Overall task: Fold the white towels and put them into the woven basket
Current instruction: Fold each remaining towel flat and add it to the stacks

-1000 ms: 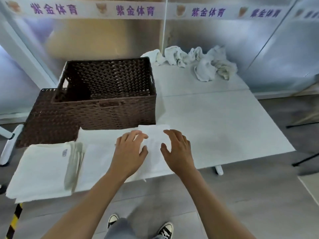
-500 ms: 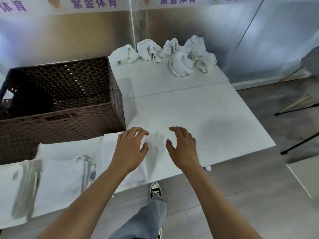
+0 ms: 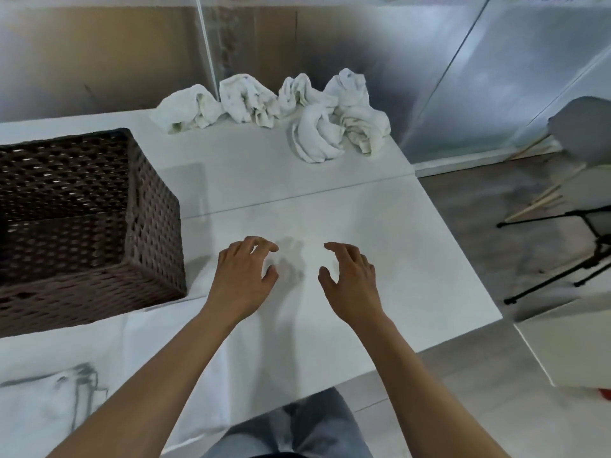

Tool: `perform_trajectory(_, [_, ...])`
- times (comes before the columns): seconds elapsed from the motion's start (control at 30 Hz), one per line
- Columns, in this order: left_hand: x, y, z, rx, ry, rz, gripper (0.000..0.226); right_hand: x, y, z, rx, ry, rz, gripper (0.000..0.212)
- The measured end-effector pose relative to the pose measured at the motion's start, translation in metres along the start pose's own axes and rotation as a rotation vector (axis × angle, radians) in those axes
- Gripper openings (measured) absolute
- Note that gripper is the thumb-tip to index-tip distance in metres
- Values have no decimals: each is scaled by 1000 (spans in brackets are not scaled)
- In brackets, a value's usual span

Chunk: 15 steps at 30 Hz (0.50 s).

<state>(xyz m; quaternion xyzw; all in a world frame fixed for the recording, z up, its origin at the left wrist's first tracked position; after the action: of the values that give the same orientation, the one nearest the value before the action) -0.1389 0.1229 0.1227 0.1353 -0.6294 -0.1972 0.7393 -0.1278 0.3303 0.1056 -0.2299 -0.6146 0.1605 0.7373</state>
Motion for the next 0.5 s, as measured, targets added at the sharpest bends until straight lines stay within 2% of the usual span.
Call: perform_trajectory(0.5, [-113, -12, 113, 188, -145, 93, 40, -66, 72, 188, 58, -207, -13, 44])
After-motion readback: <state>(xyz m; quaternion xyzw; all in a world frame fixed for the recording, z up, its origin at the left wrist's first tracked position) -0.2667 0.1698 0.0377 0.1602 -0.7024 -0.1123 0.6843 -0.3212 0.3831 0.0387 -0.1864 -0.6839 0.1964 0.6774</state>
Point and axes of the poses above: each hand's wrist, its own z-axis towards the middle knuckle, its own x-axis out of the back of the hand, y = z × x, the point moved 7 cm from there along z, towards the middle knuckle, and after that the axes turned 12 degrees about y, right-handed, at the moved point
